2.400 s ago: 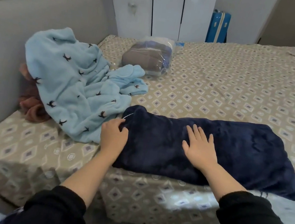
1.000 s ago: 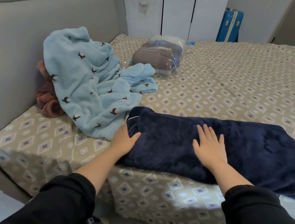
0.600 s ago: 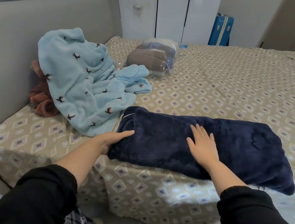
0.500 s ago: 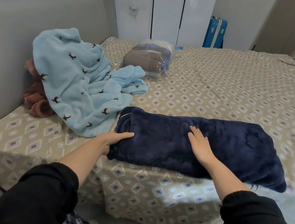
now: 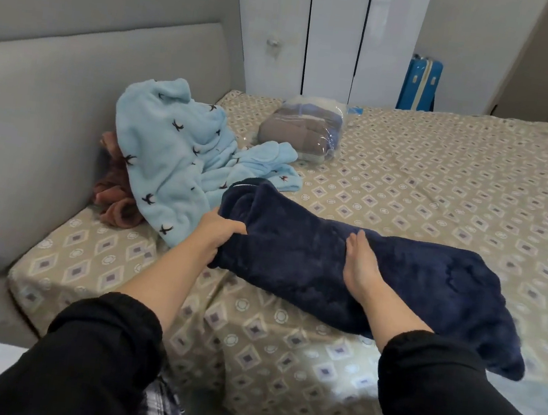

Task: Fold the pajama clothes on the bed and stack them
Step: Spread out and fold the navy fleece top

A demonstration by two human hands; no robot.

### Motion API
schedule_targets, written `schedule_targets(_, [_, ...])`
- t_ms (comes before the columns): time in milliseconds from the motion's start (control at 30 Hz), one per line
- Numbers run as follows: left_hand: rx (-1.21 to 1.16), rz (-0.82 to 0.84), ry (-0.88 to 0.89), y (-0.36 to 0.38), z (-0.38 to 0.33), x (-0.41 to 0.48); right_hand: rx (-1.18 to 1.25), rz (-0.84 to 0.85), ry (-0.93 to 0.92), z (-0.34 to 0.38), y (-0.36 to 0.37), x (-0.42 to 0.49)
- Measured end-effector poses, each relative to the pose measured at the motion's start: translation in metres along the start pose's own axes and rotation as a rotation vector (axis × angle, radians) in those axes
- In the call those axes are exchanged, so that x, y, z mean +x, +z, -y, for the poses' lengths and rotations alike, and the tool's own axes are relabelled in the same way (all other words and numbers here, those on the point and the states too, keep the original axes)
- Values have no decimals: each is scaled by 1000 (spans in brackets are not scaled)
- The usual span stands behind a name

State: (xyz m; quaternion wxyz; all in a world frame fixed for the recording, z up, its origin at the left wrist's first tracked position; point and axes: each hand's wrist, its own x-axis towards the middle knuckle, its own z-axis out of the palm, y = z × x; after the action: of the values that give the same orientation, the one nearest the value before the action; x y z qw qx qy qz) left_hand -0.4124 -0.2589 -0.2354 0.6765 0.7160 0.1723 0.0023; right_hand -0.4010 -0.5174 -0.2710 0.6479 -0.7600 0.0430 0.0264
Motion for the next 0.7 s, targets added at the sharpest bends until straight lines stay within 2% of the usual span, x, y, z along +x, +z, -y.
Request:
schedule_targets(33, [59, 24, 24, 2, -5, -6, -9, 72, 6, -6, 8, -5])
schedule_targets(133, [151, 121, 148, 19, -30, -23, 260, 141, 127, -6, 4, 3])
schedule_targets(167, [166, 188, 192, 27, -41, -26, 373, 101, 199, -2, -8, 5])
schedule_targets(200, [152, 262, 210, 36, -53, -29, 421, 51, 195, 2, -25, 4])
schedule_targets(300, [6, 441, 102, 74, -83, -37, 606, -42, 187, 5, -88, 6])
schedule_targets(400, [65, 647, 131, 132, -92, -51, 760, -68, 169, 3, -159, -1])
schedule_targets(467, [114, 721, 134, 178, -77, -65, 829, -129, 157, -3, -201, -13])
schedule_targets(500, [188, 726, 185, 202, -64, -69, 860, -140, 173, -9, -221, -20])
schedule_targets(567, [498, 788, 339, 237, -34, -74, 842, -119, 235, -22, -244, -33])
schedule_targets(633, [786, 833, 512, 263, -6, -78, 715, -122, 323, -34, -262, -44])
schedule_targets(700, [930, 785, 705, 278, 10, -81, 581, -132, 392, -37, -270, -49])
